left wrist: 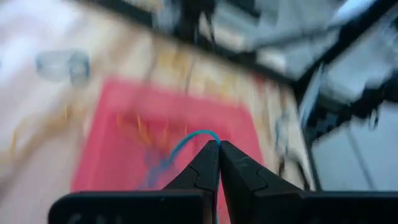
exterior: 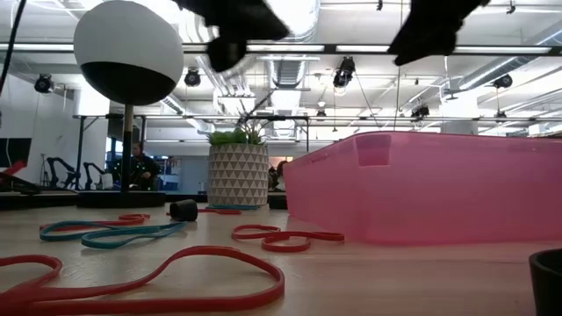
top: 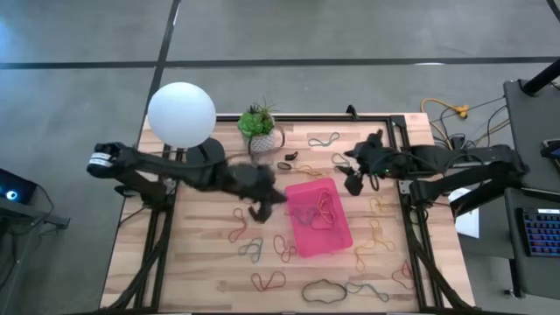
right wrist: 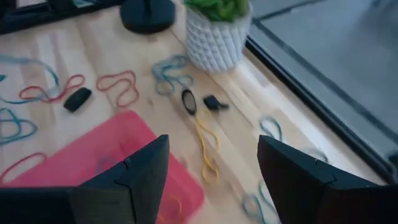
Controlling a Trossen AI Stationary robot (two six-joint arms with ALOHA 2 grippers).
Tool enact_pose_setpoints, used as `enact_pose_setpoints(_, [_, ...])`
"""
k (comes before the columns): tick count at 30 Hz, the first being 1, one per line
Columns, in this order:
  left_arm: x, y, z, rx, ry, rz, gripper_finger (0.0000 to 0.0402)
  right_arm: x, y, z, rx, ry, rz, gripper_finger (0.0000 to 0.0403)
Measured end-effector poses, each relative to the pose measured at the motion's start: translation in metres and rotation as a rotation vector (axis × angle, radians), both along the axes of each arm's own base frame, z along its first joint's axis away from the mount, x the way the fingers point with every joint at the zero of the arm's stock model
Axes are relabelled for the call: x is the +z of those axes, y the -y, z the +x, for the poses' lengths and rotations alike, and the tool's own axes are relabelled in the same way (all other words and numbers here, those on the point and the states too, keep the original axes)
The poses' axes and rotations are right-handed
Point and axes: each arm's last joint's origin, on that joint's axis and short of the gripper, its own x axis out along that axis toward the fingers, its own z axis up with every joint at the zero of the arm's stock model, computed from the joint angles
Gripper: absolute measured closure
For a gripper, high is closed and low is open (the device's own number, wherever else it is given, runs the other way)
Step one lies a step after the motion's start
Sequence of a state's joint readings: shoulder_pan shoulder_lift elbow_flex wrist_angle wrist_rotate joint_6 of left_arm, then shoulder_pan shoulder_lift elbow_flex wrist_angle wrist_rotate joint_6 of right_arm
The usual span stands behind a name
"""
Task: Pick and place rubber bands into bin
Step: Put the blue rubber band into the red bin, then put the yellow rubber band into the red bin
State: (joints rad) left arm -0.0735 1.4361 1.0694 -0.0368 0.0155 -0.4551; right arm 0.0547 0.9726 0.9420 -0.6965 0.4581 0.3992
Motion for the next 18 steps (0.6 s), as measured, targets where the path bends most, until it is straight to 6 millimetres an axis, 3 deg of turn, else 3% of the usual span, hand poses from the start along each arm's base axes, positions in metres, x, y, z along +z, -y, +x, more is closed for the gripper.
enact_pose_setpoints(5, [0.002,-0.02,0.031,-0.017,0.075,0.033,0.0401,-0.007,0.001,-0.016,-0.062,-0.067,0.037,0.0172])
enact_pose_setpoints(12, [-0.034,-0.02,0.078,-0.099,-0.054,-0.003,0.0399,-0.02,0.001,-0.014,-0.064,-0.112,0.033,0.0172])
enact_pose_setpoints(15, [-0.049,-0.017,0.087,-0.097,-0.162,-0.031,0.0377,-0.024,0.001,-0.011,-0.054,-0.131,0.025,0.0172])
enact_pose_setpoints(18, [-0.051,-0.017,0.088,-0.078,-0.211,-0.081,0.0339,-0.028,0.001,-0.01,-0.051,-0.152,0.021,0.0172])
